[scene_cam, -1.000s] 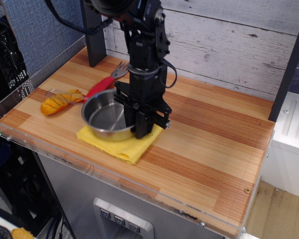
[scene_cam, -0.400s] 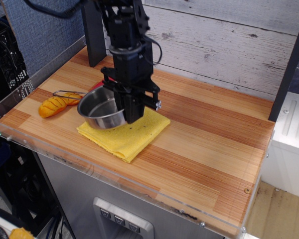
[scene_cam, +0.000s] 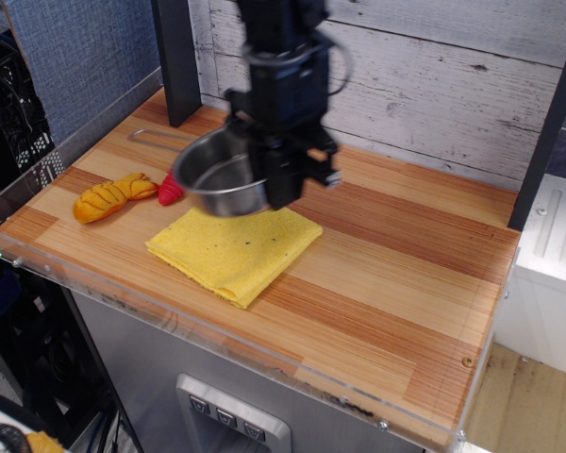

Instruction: Put the metal pot behind the yellow cloth

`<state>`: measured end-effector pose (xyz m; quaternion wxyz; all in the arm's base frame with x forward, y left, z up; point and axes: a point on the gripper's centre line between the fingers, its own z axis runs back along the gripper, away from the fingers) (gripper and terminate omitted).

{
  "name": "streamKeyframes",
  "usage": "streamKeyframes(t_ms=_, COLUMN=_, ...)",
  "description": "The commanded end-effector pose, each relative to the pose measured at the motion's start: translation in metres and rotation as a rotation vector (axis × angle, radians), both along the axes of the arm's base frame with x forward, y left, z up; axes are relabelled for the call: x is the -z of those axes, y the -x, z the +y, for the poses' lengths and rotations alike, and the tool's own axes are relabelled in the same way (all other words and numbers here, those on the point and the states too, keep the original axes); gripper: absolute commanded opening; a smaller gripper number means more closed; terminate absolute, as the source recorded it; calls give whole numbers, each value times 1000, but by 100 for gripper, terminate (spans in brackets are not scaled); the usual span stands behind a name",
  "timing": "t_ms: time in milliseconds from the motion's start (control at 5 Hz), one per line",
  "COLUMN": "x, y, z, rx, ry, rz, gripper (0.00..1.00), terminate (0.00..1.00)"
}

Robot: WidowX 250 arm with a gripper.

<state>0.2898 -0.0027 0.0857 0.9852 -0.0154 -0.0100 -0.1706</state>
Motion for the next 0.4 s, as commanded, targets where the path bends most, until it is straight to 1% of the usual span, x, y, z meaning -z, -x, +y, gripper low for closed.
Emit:
streamKeyframes(t_ms=0, x=-52, y=-17, z=-57, rx=120, ry=55, rz=-88, gripper=0, terminate=0)
streamKeyframes(t_ms=200, x=-58, y=-19, z=-70, rx=157, ry=76, rz=-91, gripper=0, terminate=0)
